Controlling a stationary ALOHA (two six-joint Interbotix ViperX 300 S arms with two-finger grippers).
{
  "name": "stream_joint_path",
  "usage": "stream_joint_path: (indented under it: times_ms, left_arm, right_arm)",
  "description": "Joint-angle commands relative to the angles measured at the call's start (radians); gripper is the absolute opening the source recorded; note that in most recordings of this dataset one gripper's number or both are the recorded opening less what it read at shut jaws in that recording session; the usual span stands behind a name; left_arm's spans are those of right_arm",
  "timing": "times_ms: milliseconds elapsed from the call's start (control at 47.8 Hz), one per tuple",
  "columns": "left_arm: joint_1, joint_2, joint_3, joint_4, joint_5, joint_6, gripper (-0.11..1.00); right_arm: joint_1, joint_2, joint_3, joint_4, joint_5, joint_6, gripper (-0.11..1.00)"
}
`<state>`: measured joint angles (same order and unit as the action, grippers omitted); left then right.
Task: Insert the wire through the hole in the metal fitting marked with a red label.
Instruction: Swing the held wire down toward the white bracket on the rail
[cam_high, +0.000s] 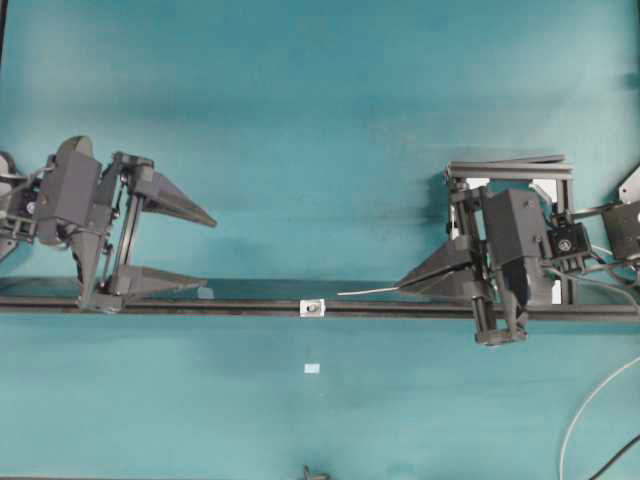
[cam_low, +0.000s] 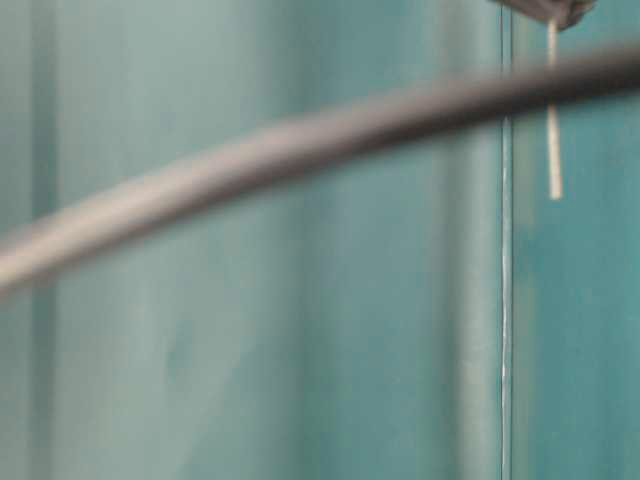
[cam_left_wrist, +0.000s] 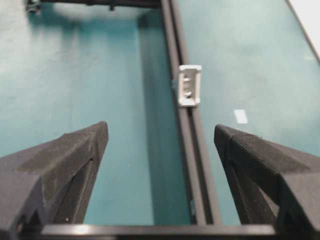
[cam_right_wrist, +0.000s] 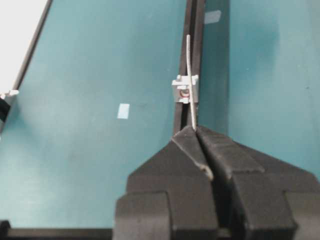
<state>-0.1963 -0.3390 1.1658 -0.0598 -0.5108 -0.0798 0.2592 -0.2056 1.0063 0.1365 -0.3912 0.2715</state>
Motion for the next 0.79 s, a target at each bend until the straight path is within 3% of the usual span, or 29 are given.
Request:
stream_joint_path:
  times_ms: [0, 272, 544, 774]
  left_arm:
    - [-0.021, 0.029, -0.008, -0.006, -0.048, -0.002, 0.43]
    - [-0.063, 0.172, -0.021, -0.011, -0.17, -0.002, 0.43]
    - [-0.08, 0.247, -0.032, -0.021, -0.229, -0.002, 0.43]
    - [-0.084, 0.313, -0.041, -0.021, -0.293, -0.005, 0.43]
  right_arm:
    - [0.02, 0.011, 0.0, 0.032, -0.052, -0.003, -0.01]
    - [0.061, 0.081, -0.012, 0.092, -0.089, -0.012, -0.01]
    - [0.114, 0.155, -0.015, 0.195, -0.16, -0.029, -0.01]
    - [0.164, 0.201, -0.02, 0.368, -0.207, -0.14, -0.01]
